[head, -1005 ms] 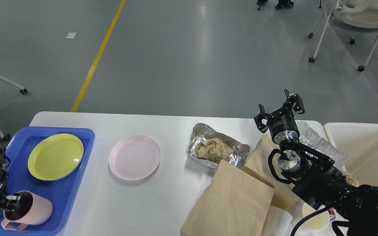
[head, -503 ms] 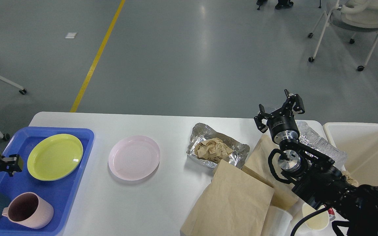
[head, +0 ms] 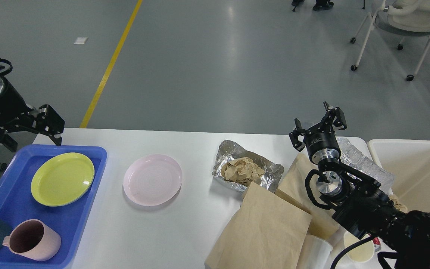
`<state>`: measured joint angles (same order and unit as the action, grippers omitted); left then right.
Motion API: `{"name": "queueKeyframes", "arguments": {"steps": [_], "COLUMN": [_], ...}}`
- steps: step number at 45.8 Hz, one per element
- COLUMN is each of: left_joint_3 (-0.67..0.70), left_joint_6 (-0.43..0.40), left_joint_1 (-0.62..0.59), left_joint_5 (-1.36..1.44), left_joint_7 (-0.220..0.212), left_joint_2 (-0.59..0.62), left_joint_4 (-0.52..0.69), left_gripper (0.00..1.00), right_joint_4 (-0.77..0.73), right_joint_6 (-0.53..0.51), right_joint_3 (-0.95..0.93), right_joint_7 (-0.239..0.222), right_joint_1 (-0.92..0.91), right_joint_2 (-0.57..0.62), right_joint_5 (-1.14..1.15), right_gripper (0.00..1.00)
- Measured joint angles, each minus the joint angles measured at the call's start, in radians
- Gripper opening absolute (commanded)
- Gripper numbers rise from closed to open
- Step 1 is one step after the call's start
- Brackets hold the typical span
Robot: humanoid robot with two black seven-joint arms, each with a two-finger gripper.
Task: Tidy desktop
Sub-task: 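Reach the left gripper to the pink plate edge and grasp it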
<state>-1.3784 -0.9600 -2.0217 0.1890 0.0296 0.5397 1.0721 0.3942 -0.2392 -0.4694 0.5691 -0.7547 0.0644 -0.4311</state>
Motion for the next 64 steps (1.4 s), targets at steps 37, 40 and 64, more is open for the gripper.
{"name": "queueKeyframes", "arguments": {"steps": [37, 40, 64], "left_joint_3": [0.375, 0.388, 0.425], "left_joint_6": [1.01, 1.039, 1.157], "left_joint_1": [0.695, 0.708, 0.784], "left_joint_5": [-0.483, -0.483, -0.483], "left_joint_7": [-0.125, -0.125, -0.121], "left_joint_2": [-0.218, -0.228, -0.269], "left_joint_4": [0.014, 0.013, -0.035], "left_gripper": [0.92, 0.88, 0.62], "right_joint_4": [0.0, 0.0, 0.0], "right_joint_6": [0.0, 0.0, 0.0], "right_joint_3": [0.0, 0.0, 0.0], "right_joint_7": [0.0, 0.0, 0.0], "right_joint_1": [0.0, 0.0, 0.0], "right_joint_2": [0.0, 0.0, 0.0], "right_joint_5": [0.0, 0.0, 0.0], "right_gripper": [1.0, 1.0, 1.0]}}
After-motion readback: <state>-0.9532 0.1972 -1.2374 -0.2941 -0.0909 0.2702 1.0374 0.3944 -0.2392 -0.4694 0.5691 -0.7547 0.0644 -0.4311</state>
